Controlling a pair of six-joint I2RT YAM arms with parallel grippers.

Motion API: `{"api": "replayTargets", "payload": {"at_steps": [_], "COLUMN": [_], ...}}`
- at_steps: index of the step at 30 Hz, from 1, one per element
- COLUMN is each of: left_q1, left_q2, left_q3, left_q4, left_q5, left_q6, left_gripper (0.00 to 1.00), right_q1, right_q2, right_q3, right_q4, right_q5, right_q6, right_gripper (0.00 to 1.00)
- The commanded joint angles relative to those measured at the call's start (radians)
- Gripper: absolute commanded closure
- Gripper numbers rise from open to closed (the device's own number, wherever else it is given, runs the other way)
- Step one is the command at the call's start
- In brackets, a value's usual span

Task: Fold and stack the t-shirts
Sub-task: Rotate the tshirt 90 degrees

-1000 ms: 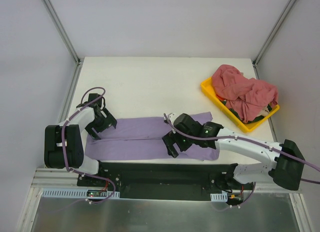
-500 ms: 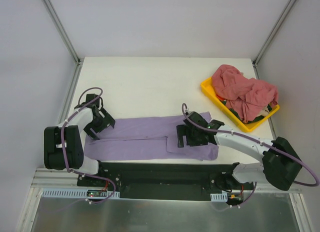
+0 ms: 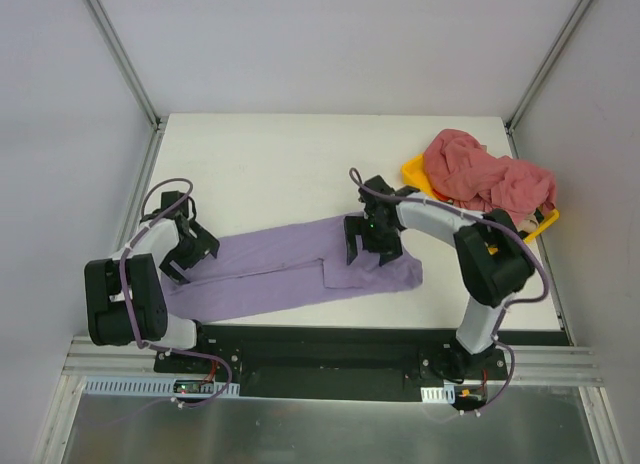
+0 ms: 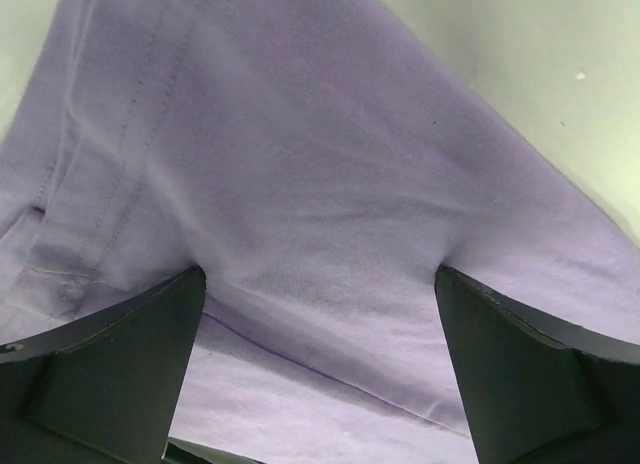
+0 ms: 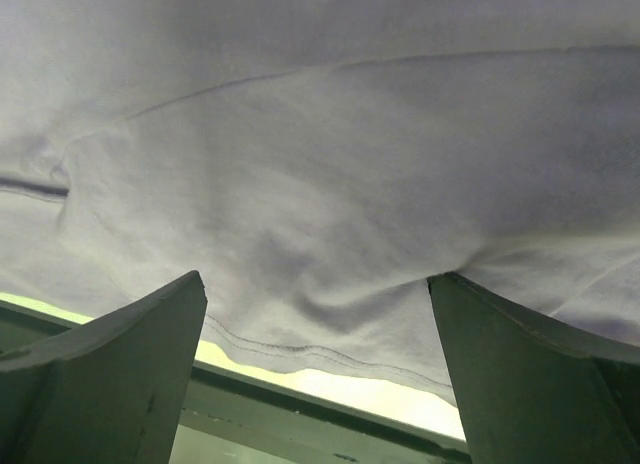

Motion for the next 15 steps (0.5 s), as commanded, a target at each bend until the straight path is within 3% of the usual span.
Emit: {"api": "replayTargets", "payload": {"at_steps": [1, 4, 10, 12, 15], "left_q1": [0.019, 0.018, 0.009, -0.002, -0.019], "left_q2": [-0.019, -0.047, -0.186, -0.237, -0.303], "left_q3": [-0.035, -0.043, -0.066, -0.065, -0.037], "left_q4": [-0.027, -0.032, -0.035, -0.035, -0.056], "left_q5": [-0.075, -0.035, -0.015, -0.014, -0.018], "left_q6": [-0.030, -0.044, -0.058, -0.072, -0.082], "left_gripper": [0.01, 0.01, 0.01, 0.01, 0.01], "right_q1": [-0.058, -0.118, -0.149, -0.152, -0.152], "right_q2": [0.216, 0.410, 0.814, 0.834, 0.700], "right_q3": [0.251, 0.558, 1.334, 1.407, 1.267], "right_q4": [-0.085, -0.253, -0.664, -0.671, -0.544], "right_q5": [-0.044, -0.090, -0.136, -0.115, -0.076], "right_q6": [-0.206, -0.283, -0.380, -0.377, -0.357], "right_gripper": [0.04, 0.04, 0.04, 0.04, 0.04]}}
